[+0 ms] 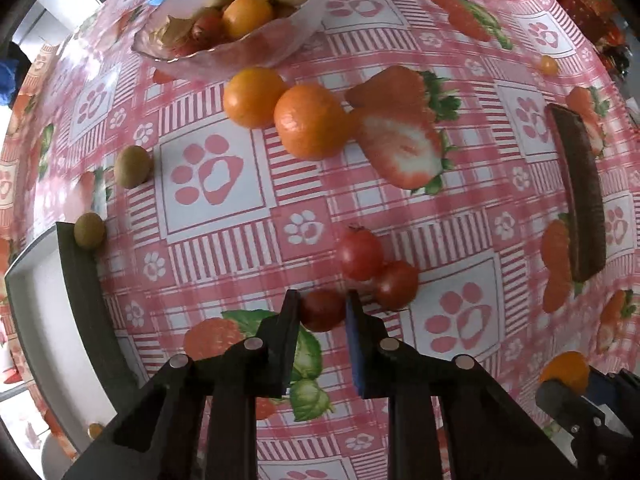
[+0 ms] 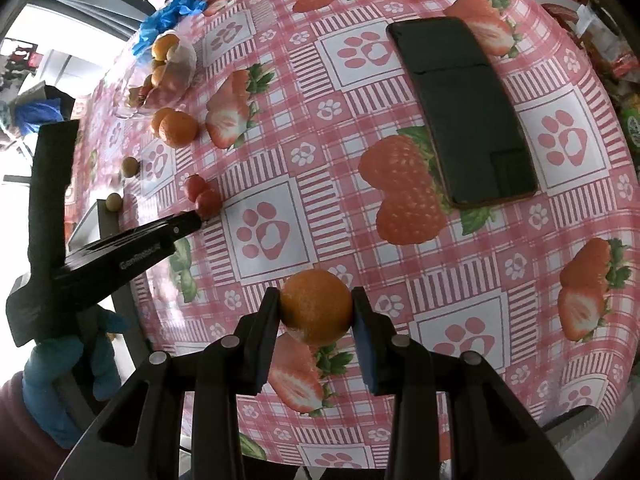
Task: Organize fruits
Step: 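Grasp a red cherry tomato with the left gripper while the right holds the mandarin, then carry the cherry tomato and mandarin over the white tray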
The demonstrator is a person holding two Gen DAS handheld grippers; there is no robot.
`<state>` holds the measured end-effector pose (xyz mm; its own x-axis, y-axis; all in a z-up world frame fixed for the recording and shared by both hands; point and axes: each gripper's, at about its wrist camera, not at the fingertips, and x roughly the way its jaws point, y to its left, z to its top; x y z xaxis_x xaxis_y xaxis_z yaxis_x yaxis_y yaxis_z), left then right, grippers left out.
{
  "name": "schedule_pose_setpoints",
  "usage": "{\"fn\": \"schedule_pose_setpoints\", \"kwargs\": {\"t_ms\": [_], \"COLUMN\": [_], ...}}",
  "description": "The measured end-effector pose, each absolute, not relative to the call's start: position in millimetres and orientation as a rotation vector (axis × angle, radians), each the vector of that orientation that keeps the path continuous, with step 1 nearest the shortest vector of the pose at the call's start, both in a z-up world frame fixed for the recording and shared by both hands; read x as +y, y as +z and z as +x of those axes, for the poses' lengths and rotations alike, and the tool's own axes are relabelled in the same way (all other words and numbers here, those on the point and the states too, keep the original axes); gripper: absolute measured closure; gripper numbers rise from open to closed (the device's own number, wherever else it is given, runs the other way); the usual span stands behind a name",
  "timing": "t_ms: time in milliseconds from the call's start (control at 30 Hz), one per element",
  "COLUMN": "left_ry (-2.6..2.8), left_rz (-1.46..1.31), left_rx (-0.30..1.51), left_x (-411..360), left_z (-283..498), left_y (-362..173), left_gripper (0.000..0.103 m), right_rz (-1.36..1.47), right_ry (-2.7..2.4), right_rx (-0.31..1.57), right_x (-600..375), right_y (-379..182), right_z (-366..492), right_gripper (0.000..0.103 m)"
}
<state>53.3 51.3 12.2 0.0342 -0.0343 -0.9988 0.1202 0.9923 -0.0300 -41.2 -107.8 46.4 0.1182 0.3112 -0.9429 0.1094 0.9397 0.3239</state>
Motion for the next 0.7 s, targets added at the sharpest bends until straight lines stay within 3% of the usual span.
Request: {"fn": "schedule_pose_setpoints", "kwargs": {"t_ms": [700], "left_ry": [-0.175], "left_rz": [-0.049], "left_rx": [1.447], "left_x": [172], "left_z": [-36], "left_y": [91], "left_gripper": [0.080], "right_rz": [0.210], "right_ry": [0.281], "right_rx": [1.453], "right_x": [-28], "right_y": [72], "right_z": [-45], "right_gripper": [0.065]}}
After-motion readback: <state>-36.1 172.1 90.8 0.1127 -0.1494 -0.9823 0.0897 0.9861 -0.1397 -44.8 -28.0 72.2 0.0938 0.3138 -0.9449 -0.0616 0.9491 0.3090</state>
